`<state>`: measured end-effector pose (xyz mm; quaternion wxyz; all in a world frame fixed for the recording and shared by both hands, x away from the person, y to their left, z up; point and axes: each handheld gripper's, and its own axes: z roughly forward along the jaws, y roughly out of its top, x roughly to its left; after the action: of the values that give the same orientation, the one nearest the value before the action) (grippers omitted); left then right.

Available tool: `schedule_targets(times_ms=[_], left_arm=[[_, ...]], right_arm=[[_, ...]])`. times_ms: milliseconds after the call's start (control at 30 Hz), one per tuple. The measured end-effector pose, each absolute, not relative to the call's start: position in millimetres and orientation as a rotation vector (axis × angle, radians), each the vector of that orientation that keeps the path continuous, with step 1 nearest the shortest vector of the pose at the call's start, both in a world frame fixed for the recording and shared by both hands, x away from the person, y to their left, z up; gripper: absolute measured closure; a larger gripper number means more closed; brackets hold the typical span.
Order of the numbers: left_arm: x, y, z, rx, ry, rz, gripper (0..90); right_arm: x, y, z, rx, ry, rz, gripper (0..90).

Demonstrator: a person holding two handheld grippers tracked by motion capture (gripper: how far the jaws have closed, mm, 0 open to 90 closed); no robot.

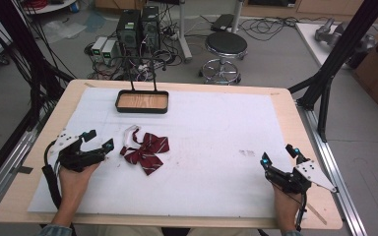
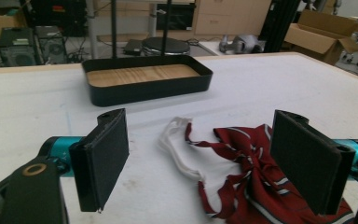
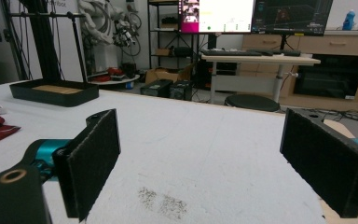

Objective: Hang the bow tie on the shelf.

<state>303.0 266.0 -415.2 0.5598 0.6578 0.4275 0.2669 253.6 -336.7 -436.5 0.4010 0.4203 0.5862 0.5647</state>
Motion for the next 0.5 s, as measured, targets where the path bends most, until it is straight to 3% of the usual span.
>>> schedule_targets(times_ms=[500], left_arm=[[317,217,-427,1.677,0.963,0.506,27.1]], right_arm=[[254,-336,-436,1.06,1.484,1.429,11.2]])
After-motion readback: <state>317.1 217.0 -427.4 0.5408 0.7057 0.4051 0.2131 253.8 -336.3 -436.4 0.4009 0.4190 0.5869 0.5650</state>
